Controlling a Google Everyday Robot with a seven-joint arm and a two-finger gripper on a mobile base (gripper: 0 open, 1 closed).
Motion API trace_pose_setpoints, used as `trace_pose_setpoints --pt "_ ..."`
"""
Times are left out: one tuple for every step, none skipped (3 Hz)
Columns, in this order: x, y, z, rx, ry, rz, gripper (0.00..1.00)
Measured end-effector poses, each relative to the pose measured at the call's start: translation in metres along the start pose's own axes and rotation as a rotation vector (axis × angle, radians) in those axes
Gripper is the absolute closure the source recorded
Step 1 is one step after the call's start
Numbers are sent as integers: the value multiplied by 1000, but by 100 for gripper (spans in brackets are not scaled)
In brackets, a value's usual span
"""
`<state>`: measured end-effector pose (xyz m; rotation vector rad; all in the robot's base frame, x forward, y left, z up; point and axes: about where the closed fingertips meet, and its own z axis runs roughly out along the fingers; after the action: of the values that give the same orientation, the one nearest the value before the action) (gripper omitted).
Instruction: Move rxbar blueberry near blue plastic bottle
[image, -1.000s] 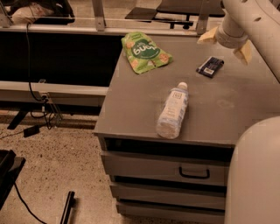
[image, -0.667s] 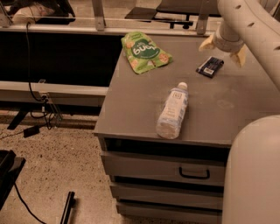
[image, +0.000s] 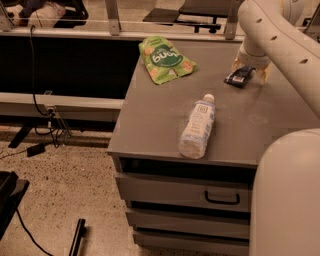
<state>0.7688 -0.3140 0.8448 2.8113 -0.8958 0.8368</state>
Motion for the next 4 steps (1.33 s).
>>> trace_pose_setpoints --pt "-1 -2 -1 3 0 -3 34" --pt "-3 -9 -7 21 3 -15 37" --pt "-6 -14 -12 40 -2 -20 63" --pt "-8 -16 -14 47 -7 -23 87"
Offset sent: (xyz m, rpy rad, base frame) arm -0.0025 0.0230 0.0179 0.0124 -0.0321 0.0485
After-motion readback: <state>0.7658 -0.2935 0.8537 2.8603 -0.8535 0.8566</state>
